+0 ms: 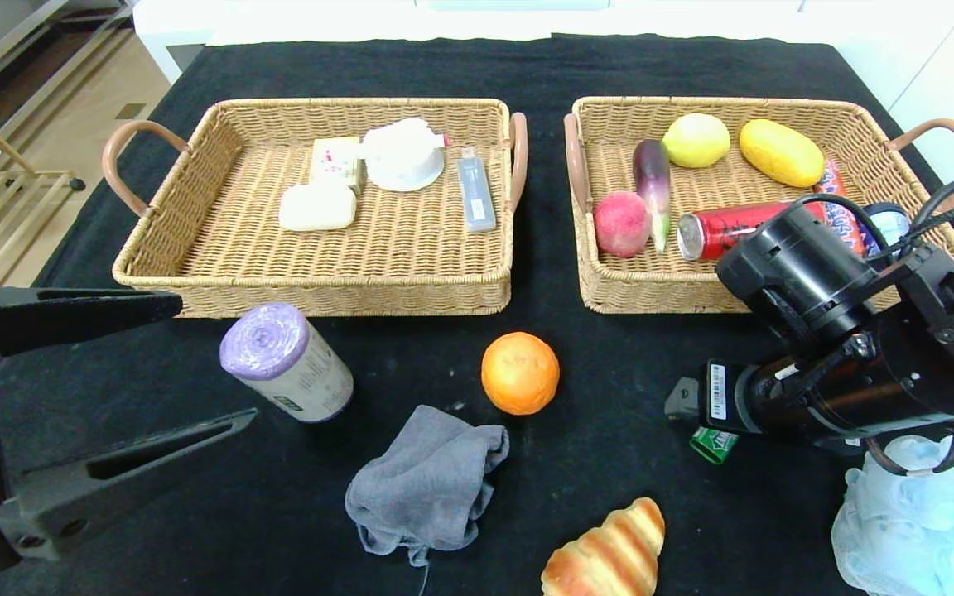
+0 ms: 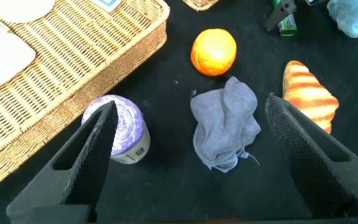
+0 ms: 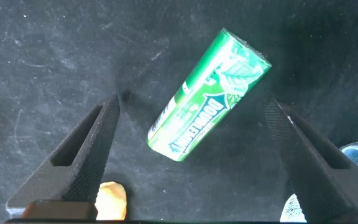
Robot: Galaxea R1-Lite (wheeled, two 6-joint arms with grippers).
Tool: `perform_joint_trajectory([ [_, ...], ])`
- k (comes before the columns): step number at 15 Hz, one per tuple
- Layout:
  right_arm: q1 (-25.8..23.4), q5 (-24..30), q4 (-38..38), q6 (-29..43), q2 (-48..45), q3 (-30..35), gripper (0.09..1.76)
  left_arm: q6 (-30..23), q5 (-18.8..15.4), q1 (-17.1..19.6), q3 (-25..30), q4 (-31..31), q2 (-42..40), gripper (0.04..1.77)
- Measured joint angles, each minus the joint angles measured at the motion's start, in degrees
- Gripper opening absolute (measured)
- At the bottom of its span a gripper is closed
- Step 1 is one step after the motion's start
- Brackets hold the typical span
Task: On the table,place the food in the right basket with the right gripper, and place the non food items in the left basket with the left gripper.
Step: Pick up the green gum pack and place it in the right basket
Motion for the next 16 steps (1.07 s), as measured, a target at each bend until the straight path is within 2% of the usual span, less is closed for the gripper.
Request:
perform_joint_trajectory([
  [4,0.0,0.0,0.0,-0.1,0.2,0.1,1.11,0.0,0.0,0.0,0.0,0.0,0.0,1.72],
  [9,0.1,0.0,0.1,-0.1,0.2,0.1,0.59,0.0,0.0,0.0,0.0,0.0,0.0,1.72],
  [16,0.2,0.1,0.1,-0.2,0.2,0.1,0.59,0.0,0.0,0.0,0.0,0.0,-0.1,1.72],
])
